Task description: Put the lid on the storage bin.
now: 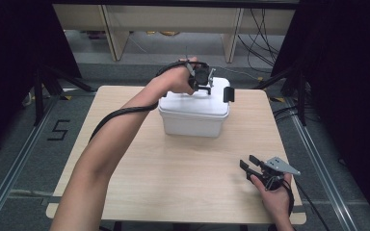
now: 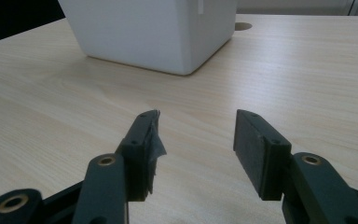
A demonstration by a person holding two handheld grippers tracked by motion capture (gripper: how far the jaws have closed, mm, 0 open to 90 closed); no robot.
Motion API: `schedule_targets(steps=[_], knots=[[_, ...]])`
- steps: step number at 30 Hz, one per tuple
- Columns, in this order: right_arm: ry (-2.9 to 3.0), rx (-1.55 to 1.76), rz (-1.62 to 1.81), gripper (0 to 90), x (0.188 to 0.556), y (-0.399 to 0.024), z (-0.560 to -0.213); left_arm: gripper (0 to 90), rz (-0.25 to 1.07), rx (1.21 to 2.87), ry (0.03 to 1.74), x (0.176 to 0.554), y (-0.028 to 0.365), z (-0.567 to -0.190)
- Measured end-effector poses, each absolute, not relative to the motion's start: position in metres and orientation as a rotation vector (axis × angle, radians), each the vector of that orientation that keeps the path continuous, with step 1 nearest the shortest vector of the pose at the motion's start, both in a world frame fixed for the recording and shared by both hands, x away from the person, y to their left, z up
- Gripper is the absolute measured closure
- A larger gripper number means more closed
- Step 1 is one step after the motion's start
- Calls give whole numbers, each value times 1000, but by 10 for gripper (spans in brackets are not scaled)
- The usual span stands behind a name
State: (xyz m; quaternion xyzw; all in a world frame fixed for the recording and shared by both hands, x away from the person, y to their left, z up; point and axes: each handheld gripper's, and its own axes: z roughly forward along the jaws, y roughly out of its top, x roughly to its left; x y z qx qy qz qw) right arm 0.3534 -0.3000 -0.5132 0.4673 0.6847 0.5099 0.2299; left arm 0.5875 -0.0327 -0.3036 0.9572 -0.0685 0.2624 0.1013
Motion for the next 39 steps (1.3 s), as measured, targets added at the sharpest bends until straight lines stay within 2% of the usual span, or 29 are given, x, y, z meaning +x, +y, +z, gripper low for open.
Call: schedule_targets(steps=[39], knots=[[1896, 1293, 1387, 507, 352, -299, -512, 811, 731, 2822, -167, 588, -31, -325]])
